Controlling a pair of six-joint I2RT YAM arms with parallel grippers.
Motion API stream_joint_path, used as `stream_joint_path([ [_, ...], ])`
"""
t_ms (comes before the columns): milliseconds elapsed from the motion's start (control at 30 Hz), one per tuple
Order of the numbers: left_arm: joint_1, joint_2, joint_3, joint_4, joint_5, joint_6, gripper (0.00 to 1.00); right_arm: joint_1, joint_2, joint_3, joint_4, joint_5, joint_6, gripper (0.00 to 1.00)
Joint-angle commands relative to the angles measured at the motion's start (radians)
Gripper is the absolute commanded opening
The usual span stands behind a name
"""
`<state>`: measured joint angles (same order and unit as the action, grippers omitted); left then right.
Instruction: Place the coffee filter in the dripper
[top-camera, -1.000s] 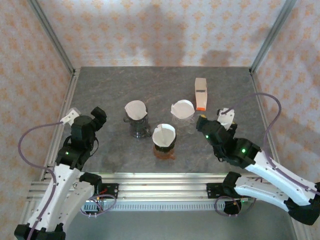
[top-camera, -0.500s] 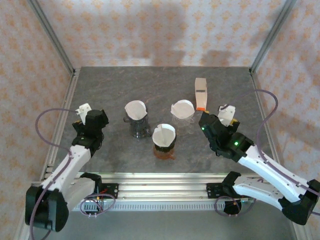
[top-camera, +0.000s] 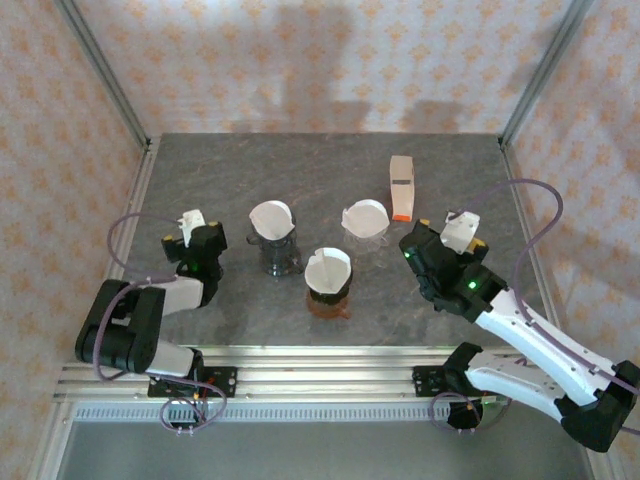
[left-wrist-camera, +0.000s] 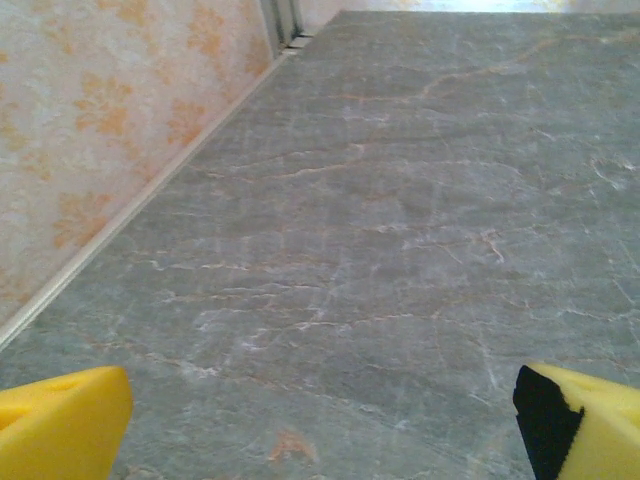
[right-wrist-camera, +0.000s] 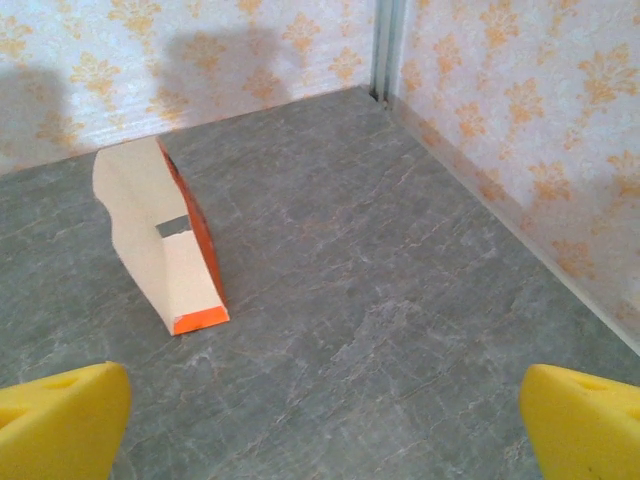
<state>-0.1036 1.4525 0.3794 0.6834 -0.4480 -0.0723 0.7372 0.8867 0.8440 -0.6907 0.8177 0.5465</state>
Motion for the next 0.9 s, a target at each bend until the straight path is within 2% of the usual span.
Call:
stream_joint_path([
  [0, 0.025, 0.019, 0.036, 0.103, 0.077, 0.038, 1.0, -0.018, 0.009, -0.013, 0.015, 0.071, -0.009, 1.0],
  [100, 0.037, 0.03, 0.059, 0.061, 0.154, 0.047, 1.0, -0.035, 0.021, -0.018, 0.059, 0.047, -0.038, 0.99],
  [133, 0.043, 0.034, 0.04, 0.094, 0.192, 0.048, 1.0, -0.046, 0.026, -0.022, 0.079, 0.03, -0.056, 0.99],
  [167, 0.05, 0.056, -0.01, 0.195, 0.214, 0.05, 1.0, -0.056, 0.033, -0.024, 0.101, 0.019, -0.074, 0.99],
  [200, 0.05, 0.101, -0.051, 0.365, 0.195, 0.058, 1.0, -0.068, 0.038, -0.025, 0.117, 0.01, -0.088, 0.99],
  [233, 0.051, 0.098, -0.055, 0.359, 0.196, 0.055, 1.0, -0.083, 0.044, -0.024, 0.135, 0.002, -0.104, 0.99],
  [267, 0.052, 0.054, -0.023, 0.217, 0.192, 0.033, 1.0, -0.101, 0.049, -0.027, 0.155, -0.012, -0.126, 0.99],
  [300, 0.051, 0.047, 0.001, 0.156, 0.184, 0.031, 1.0, -0.119, 0.051, -0.031, 0.18, -0.038, -0.155, 0.99],
  [367, 0.041, 0.093, -0.023, 0.279, 0.166, 0.06, 1.0, -0.162, 0.051, -0.054, 0.254, -0.087, -0.218, 0.99],
  [400, 0.041, 0.079, -0.016, 0.247, 0.17, 0.054, 1.0, -0.181, 0.049, -0.07, 0.296, -0.097, -0.237, 0.99],
  [433, 0.041, 0.064, -0.003, 0.194, 0.169, 0.046, 1.0, -0.203, 0.043, -0.1, 0.367, -0.111, -0.276, 0.99],
  [533, 0.041, 0.085, -0.022, 0.268, 0.175, 0.062, 1.0, -0.29, 0.029, -0.208, 0.608, -0.184, -0.41, 0.99],
  [600, 0.041, 0.074, -0.007, 0.22, 0.197, 0.062, 1.0, -0.364, 0.042, -0.264, 0.733, -0.242, -0.465, 0.99],
  [667, 0.039, 0.082, -0.012, 0.243, 0.193, 0.065, 1.0, -0.442, 0.085, -0.31, 0.842, -0.318, -0.535, 0.99],
  [800, 0.039, 0.081, -0.01, 0.236, 0.193, 0.066, 1.0, -0.605, 0.202, -0.385, 1.015, -0.486, -0.494, 0.99],
  [867, 0.04, 0.08, -0.01, 0.231, 0.193, 0.065, 1.0, -0.636, 0.264, -0.447, 1.206, -0.537, -0.532, 0.99],
])
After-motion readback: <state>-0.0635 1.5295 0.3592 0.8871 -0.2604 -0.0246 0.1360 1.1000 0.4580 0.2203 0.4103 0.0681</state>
